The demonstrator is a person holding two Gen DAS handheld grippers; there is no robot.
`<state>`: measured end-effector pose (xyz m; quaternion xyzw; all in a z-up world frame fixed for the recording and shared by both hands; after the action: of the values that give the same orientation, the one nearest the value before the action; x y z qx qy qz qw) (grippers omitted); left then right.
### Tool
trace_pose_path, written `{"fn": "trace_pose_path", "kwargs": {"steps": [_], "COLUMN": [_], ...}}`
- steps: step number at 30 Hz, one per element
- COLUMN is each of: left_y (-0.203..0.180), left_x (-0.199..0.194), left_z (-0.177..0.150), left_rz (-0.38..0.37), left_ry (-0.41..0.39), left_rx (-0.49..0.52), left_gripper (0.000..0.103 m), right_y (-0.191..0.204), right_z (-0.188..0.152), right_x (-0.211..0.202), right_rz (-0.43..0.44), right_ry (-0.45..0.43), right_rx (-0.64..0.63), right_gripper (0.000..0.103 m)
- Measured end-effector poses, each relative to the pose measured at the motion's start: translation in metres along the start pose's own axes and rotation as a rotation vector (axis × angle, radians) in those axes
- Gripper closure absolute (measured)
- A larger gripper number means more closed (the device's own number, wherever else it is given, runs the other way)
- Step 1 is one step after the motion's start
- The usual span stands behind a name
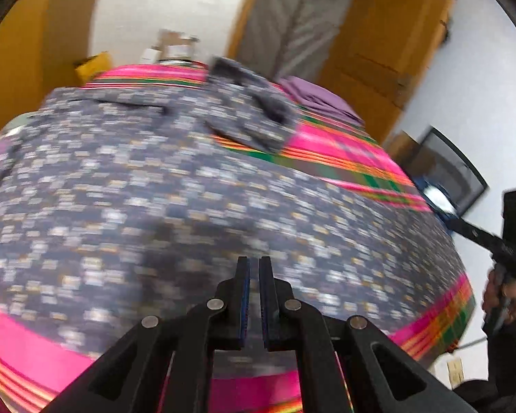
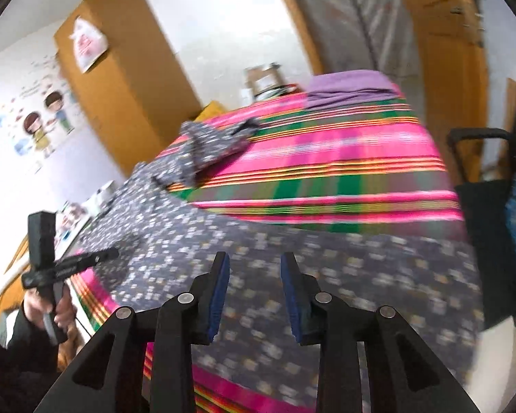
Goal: Fold clothes
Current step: 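Move the right gripper back over the garment and grasp its fabric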
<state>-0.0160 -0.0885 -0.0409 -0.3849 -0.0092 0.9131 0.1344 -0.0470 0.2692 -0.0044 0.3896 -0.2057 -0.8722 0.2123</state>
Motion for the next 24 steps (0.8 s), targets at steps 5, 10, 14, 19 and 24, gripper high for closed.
{"fn": "trace_pose_path", "kwargs": {"steps": [5, 10, 14, 19, 24], "left_y": [0.069, 0.141, 0.190, 0.221, 0.201], "left_x": [-0.017, -0.030, -0.024, -0.019, -0.029], "left_z": [0.004, 0.007, 0.007, -0.005, -0.006], "left_rz": [0.145, 0.240, 0.300, 0.311, 0.269], "left_ry": [-0.017, -0.019, 0.005, 0.022, -0.009], "left_rx": [-0.062, -0.110, -0.172, -0.245, -0.241], "left_gripper": [0.093, 0.092, 0.092, 0.092, 0.092], "right_y": [0.036, 0.061, 0.081, 0.099, 0.119], "right_z": [0.002, 0.008, 0.022, 0.047, 0.089], "right_x": [0.030, 0.054, 0.078, 0.103, 0.134], "right_rz": [0.035, 0.043, 0.021, -0.022, -0.098], "right_ry": [0.052, 0.087, 0.103, 0.103, 0.050], "right_rx": [-0.057, -0.092, -0.127, -0.174, -0.252], "right_gripper": [0.070, 0.070, 0.070, 0.070, 0.067]}}
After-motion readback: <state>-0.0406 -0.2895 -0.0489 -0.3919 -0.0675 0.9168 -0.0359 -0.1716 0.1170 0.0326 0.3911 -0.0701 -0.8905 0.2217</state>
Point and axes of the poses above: each gripper's, at about its wrist camera, not at the fingertips, and x roughly the way its jaws point, y to its left, z to its top, the point moved 3 cm from there along x, roughly the way its jaws point, and after that the axes turned 14 degrees about x, right-handed, at the moved point
